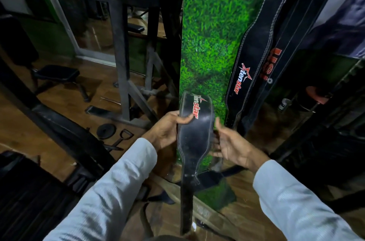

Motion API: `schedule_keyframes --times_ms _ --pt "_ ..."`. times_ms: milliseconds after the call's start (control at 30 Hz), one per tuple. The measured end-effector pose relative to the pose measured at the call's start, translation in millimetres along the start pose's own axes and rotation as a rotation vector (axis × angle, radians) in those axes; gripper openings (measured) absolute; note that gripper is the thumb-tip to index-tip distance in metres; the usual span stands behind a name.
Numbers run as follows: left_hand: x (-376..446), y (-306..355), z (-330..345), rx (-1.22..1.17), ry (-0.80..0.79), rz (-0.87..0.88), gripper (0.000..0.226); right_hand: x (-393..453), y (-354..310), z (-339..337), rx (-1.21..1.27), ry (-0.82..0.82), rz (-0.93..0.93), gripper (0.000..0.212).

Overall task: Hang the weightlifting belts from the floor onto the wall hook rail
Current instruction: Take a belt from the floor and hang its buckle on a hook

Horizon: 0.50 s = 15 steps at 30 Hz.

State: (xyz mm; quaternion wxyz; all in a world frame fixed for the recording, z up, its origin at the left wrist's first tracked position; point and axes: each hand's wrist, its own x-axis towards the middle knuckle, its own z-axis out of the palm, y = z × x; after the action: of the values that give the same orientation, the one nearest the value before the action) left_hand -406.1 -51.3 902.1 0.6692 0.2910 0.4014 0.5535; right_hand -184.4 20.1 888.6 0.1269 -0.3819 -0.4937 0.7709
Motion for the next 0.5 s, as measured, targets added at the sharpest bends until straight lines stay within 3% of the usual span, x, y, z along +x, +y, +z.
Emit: schedule_keyframes --times_ms 100,267,400,500 --pt "-13 -7 3 0.071 -0.042 0.073 0.044 9 -28 0 0.217 0.067 -0.028 0.096" --pt "-34 -18 -2 0.129 -0.107 0.039 0.054 13 -64 16 0.416 -0.003 -0.124 0.046" --pt "-49 -17 -13 0.093 -0.193 -0.009 0.057 14 -56 17 0.357 -0.054 -0.195 0.038" --pt "-46 6 -5 -0.117 -0.118 -0.044 0.069 15 -37 13 0.242 -0.121 -0.218 0.039"
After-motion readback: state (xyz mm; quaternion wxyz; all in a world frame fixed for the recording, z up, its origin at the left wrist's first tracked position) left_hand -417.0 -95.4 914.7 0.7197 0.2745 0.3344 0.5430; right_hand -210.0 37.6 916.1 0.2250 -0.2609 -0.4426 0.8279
